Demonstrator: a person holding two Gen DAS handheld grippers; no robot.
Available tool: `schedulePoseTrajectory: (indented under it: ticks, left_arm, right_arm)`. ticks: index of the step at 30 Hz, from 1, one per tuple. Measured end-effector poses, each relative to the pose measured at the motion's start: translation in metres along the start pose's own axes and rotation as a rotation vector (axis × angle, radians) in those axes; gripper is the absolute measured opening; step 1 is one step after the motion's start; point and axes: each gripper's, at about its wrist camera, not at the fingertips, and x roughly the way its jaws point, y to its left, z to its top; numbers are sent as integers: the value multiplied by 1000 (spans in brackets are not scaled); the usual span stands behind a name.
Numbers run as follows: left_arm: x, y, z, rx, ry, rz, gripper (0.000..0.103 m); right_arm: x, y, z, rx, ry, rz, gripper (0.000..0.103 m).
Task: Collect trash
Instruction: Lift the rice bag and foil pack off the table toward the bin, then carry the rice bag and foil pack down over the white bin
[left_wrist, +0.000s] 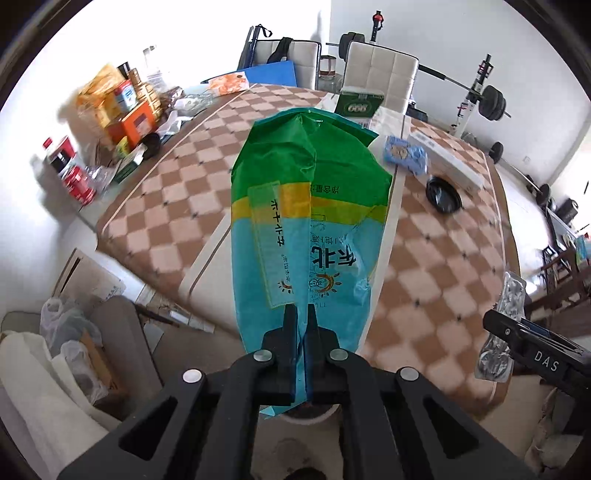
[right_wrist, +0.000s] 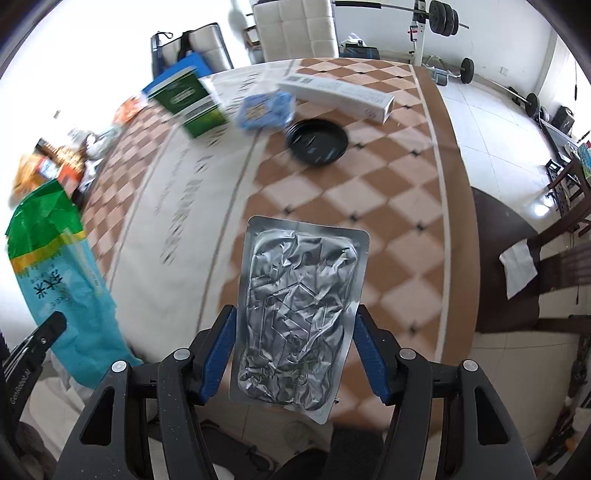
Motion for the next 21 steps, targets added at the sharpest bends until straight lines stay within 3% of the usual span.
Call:
schedulePoseTrajectory:
  ticks: [9, 15, 21]
  left_arm:
    - [7, 42, -100, 15, 131, -12, 1]
    - [55, 61, -150, -34, 247, -17, 0]
    - [128, 67, -178, -72, 352, -42, 0]
  right_arm:
    - [-4, 40, -139, -21, 110, 18, 65]
    - [31, 52, -198, -75, 210, 3, 65]
    - [96, 53, -242, -112, 300, -17, 65]
